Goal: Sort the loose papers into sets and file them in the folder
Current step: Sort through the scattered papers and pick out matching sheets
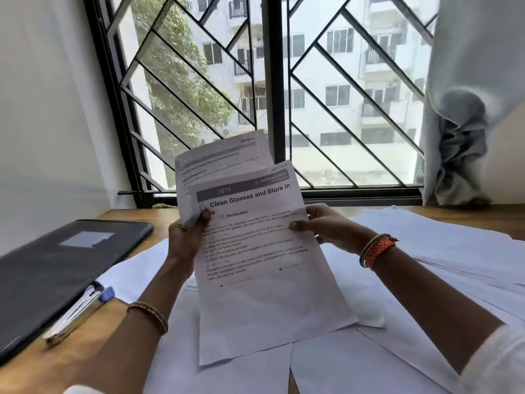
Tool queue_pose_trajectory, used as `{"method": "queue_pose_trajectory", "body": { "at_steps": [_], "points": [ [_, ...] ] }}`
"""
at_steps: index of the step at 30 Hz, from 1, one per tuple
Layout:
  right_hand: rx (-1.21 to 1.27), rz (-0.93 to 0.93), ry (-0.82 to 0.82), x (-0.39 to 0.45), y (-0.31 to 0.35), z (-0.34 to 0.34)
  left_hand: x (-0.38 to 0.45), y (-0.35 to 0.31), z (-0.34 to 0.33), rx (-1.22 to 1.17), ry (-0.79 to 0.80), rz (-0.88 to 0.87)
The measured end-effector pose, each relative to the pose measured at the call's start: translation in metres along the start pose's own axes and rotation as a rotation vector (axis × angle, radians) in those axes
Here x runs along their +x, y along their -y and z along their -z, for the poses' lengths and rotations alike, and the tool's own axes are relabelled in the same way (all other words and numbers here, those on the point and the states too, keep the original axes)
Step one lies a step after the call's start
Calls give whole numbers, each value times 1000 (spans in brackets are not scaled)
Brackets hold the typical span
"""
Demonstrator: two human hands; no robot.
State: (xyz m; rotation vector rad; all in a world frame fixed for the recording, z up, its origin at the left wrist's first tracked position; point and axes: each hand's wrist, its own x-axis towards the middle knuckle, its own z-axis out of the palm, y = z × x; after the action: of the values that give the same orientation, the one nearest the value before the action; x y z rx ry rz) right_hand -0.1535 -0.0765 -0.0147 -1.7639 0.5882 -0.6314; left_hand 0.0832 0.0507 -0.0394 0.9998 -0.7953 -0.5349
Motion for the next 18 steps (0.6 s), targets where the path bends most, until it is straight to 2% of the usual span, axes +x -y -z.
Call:
{"method": "queue_pose_trajectory", "body": {
  "at_steps": [4,9,11,13,18],
  "points": [
    [244,141,-275,8,1,-6,-6,-5,-8,34,2,-53],
    [185,106,-270,9,6,-1,-7,-5,-11,73,6,-42],
    [83,95,-319,7,5,3,-5,-2,-10,115,-8,4],
    [-125,120,-420,3,9,15,-5,2,-13,116,0,91],
    [-622,134,-655,-31,35,59,-17,2,-37,115,125,258]
  ]
}}
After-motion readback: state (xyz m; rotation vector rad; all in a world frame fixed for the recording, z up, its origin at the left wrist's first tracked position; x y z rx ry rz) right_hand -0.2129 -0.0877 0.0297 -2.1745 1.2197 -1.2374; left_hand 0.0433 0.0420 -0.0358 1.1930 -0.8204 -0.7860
